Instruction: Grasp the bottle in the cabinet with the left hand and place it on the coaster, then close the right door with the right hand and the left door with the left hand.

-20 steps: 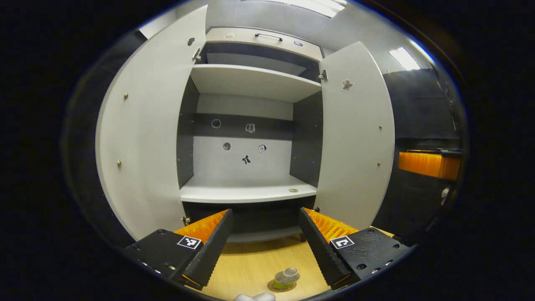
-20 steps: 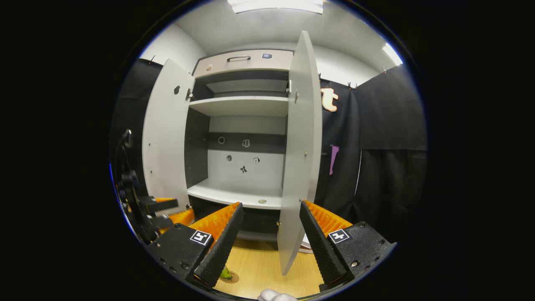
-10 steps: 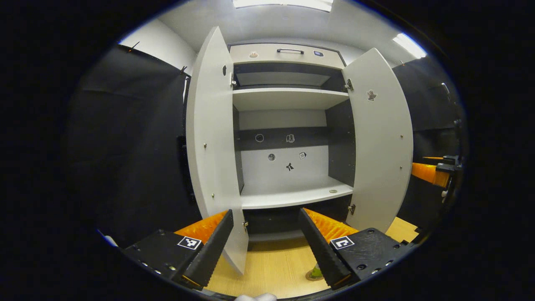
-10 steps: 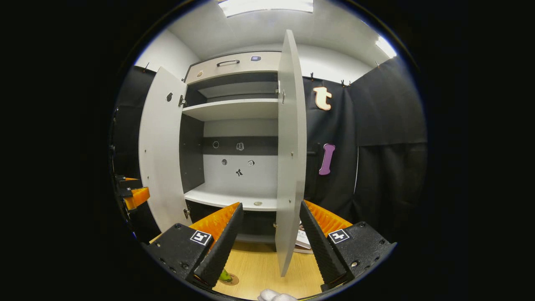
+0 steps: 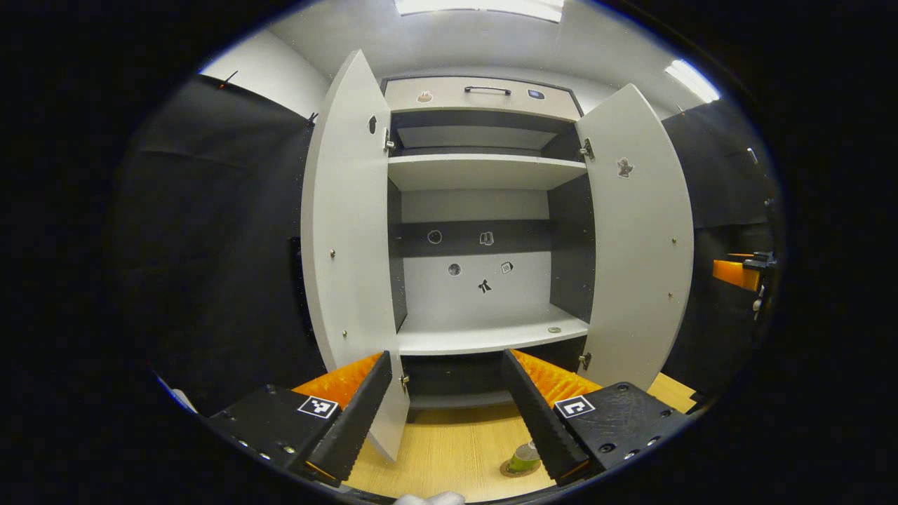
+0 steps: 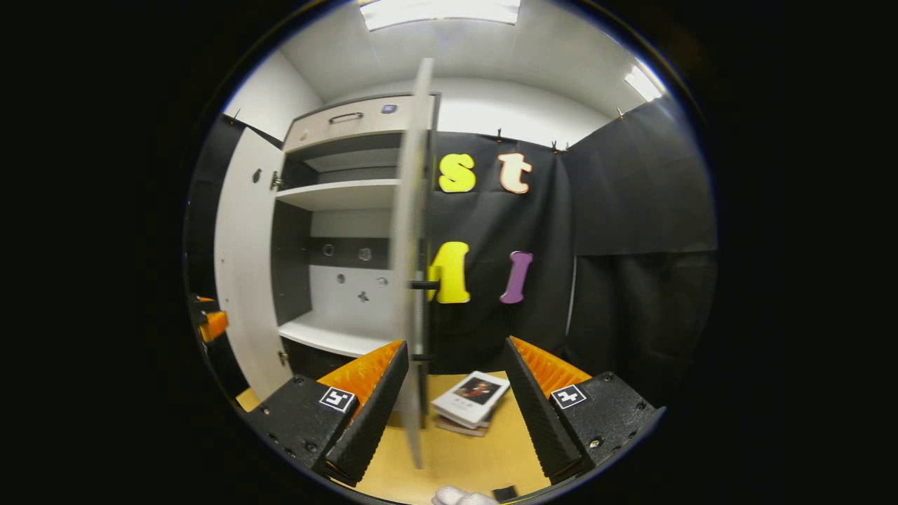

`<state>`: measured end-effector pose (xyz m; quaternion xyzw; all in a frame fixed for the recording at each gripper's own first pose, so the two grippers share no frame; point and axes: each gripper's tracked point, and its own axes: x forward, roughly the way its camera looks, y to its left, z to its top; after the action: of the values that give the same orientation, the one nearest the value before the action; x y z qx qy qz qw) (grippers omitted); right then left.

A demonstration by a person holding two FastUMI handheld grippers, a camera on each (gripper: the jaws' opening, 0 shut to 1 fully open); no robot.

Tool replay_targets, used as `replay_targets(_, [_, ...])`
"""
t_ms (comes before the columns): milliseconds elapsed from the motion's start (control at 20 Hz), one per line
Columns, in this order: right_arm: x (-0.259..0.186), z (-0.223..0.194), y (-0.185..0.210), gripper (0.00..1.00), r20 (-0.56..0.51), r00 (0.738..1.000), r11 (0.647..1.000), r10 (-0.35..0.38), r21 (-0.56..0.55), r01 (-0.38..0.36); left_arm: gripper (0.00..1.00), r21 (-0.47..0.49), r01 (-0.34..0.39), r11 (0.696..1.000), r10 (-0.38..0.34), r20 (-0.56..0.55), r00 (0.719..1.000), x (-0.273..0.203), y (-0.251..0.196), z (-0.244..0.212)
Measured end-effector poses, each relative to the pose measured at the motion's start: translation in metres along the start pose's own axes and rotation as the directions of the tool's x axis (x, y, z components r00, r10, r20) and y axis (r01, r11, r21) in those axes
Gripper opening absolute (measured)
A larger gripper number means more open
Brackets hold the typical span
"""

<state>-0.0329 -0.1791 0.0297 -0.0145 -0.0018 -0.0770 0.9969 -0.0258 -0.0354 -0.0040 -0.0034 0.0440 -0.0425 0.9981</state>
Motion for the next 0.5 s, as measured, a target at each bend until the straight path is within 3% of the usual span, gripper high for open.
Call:
replay_targets(200, [0.041,0.003,-0.043,0.84,-0.02,1.0,1.0,0.022,0.009,-0.022,0.96,0.003,-0.064,0.998,0.064,-0.001,0.998,-0.012,-0.011,0.008])
replay_targets(500, [0.089,0.005,-0.026,0.84,-0.042,0.979,0.978,0.199,0.07,-0.195,0.95,-0.013,-0.187,0.982,0.187,-0.01,0.982,-0.03,-0.027,0.008])
